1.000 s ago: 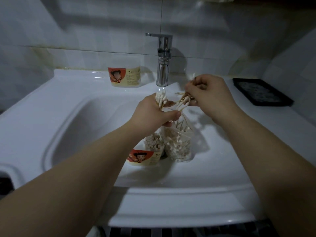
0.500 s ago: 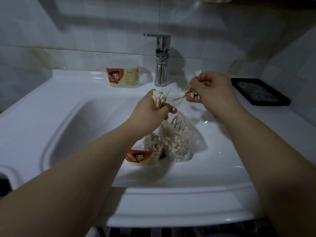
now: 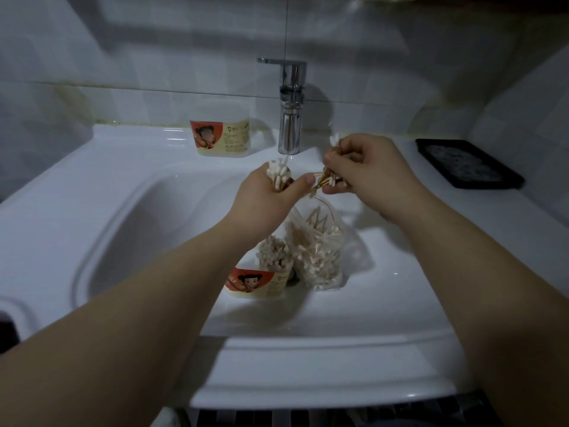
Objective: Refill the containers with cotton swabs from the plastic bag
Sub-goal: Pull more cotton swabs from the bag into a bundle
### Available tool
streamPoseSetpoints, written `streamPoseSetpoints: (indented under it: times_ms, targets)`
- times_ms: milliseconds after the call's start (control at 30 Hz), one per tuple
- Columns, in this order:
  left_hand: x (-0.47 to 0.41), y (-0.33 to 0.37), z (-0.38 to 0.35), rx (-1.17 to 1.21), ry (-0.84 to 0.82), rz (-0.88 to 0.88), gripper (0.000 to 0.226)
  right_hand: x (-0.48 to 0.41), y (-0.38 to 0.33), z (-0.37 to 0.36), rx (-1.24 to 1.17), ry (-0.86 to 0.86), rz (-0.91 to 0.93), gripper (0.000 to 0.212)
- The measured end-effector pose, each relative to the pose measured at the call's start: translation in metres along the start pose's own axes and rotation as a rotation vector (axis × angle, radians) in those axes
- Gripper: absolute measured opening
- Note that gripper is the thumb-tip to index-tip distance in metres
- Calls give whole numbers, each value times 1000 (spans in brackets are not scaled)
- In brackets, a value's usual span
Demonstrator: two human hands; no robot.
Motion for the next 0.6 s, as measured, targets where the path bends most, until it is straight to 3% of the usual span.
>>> streamPoseSetpoints:
  times_ms: [167,367,600]
  targets:
    - [5,9,-7,-93,-54,-50,21,1,2,-9,-16,-60,-17,8]
    - [4,7,-10,19,-119,-33,18,4,3,-18,-58,-130,-54,11]
    - [3,6,-13,4,-227,-12,16,0,10,-7,-246,-20,-97,12]
Point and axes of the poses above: each hand's wrist, its own x-axis away from the middle knuckle, its own z-axis out of the back of the hand, y = z × x, the point moved 7 cm from there along -x, towards the middle knuckle, and after that the axes turned 13 degrees about -y, right-handed, at the moved point
